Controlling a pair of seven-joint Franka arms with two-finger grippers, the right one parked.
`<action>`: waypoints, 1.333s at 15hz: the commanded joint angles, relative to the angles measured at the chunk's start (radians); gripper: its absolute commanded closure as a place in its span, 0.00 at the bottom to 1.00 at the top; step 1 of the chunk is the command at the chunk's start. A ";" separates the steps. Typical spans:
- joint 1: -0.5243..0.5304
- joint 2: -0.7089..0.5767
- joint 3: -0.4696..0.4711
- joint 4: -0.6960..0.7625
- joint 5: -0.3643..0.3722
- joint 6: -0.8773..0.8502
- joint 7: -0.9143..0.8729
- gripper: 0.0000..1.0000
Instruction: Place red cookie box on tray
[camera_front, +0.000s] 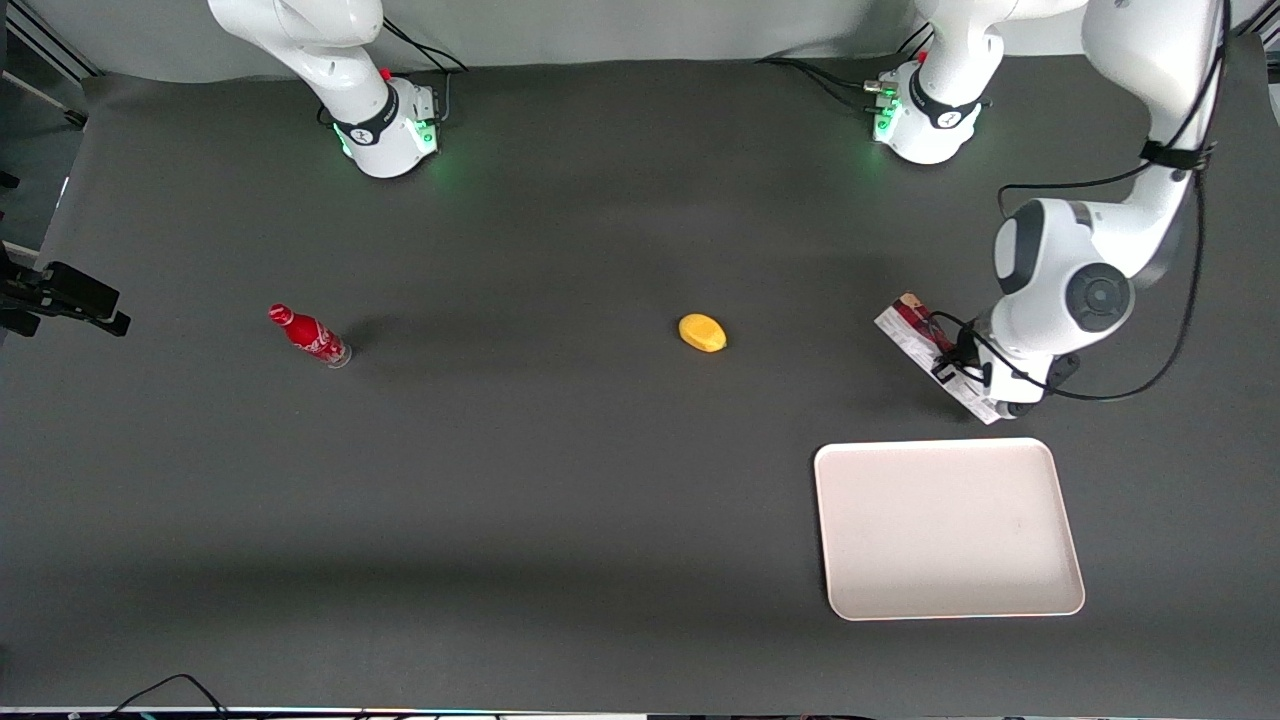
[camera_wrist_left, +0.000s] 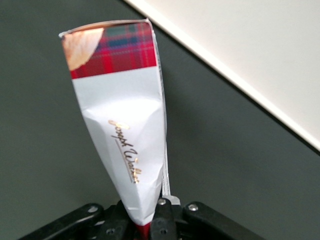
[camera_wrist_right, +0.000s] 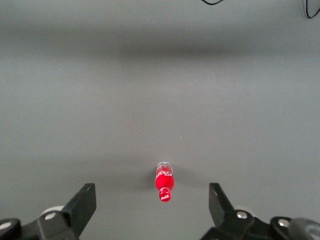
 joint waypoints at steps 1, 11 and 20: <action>0.007 -0.056 0.005 0.209 0.003 -0.276 0.113 1.00; 0.004 0.129 0.016 0.794 0.105 -0.527 0.460 1.00; 0.003 0.477 0.137 0.998 0.109 -0.369 0.770 1.00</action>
